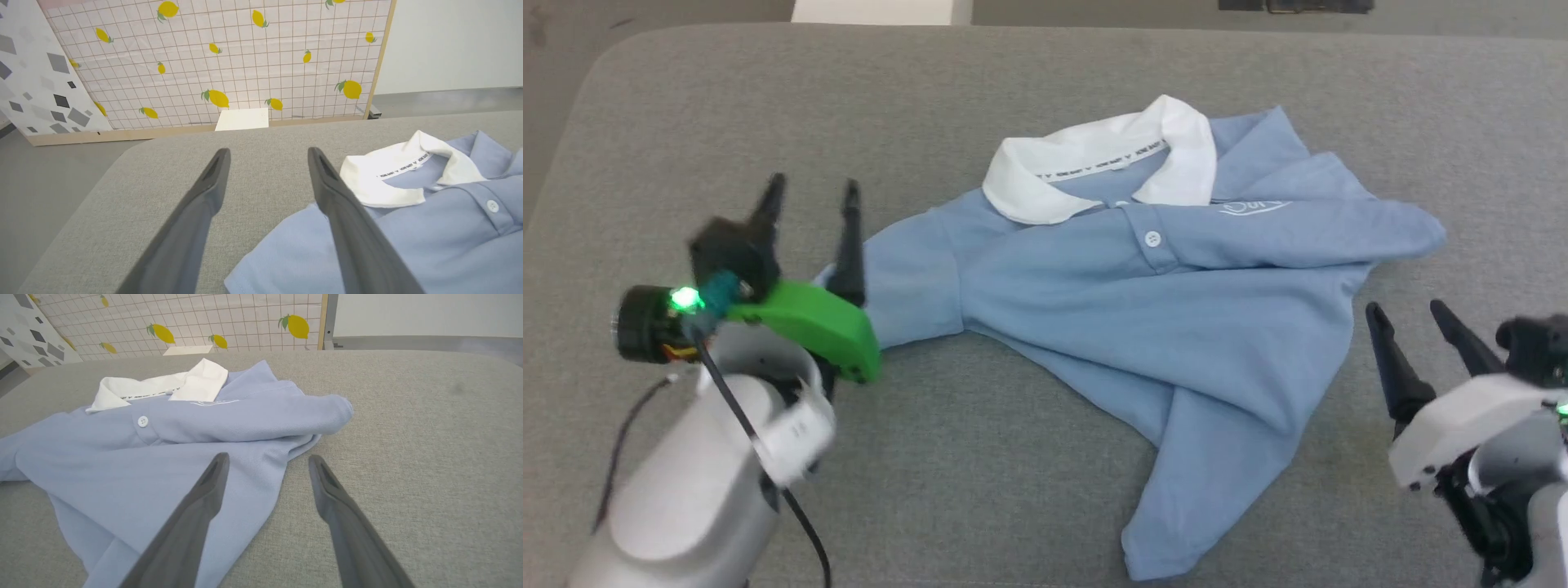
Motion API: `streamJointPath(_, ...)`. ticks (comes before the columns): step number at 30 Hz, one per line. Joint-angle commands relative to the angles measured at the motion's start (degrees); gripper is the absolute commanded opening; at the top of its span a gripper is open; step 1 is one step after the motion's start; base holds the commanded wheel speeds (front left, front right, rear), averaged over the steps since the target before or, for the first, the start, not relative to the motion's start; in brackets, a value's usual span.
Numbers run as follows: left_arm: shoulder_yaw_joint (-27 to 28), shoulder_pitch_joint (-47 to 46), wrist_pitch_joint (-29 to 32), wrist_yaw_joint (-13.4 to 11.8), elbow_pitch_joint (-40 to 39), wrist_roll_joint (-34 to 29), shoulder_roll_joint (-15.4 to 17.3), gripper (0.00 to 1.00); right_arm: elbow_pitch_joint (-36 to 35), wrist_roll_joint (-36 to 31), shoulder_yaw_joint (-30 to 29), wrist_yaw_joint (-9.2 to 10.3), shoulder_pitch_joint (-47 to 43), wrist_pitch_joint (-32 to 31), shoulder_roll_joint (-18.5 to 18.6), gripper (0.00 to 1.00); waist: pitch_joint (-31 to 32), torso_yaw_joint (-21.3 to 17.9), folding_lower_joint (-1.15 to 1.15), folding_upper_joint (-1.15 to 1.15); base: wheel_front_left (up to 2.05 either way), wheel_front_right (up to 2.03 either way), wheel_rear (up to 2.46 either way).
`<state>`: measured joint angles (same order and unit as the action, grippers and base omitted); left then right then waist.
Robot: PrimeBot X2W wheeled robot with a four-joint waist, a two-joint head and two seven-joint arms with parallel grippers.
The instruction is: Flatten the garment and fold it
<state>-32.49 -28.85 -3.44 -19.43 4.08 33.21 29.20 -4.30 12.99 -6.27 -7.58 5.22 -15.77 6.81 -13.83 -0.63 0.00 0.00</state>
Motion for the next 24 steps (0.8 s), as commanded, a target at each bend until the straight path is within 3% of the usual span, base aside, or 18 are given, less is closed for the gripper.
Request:
streamJointPath(1, -1.3, 2.1, -2.2, 1.1, -0.9, -1.6, -0.2, 1.0, 0.6, 0.2, -0.2, 0.09, 2.2, -1.3, 1.2, 1.0, 0.0, 1.2, 0.0, 0.0, 0.0, 0.0, 0.0)
streamJointPath(6, -5.9, 6.3, -7.4, 2.5, -3.8, -5.1, -0.8, 1.0, 5.3, -1.4, -1.8, 0.09, 9.1, -8.7, 5.4, 1.0, -0.6, 3.3, 0.0, 0.0, 0.0, 0.0, 0.0)
streamJointPath(16, -7.6, 10.2, -7.8, 2.0, -5.5, -4.0, -2.2, 1.0, 20.2, -1.9, -5.1, 0.09, 24.2, -27.1, 9.7, 1.0, -3.3, 7.3, 0.0, 0.0, 0.0, 0.0, 0.0)
streamJointPath(24, -6.8, 8.6, -7.8, 2.1, -4.9, -2.9, -3.0, 1.0, 29.0, -5.2, -4.3, 0.09, 28.2, -28.9, 13.2, 1.0, -5.6, 10.0, 0.0, 0.0, 0.0, 0.0, 0.0)
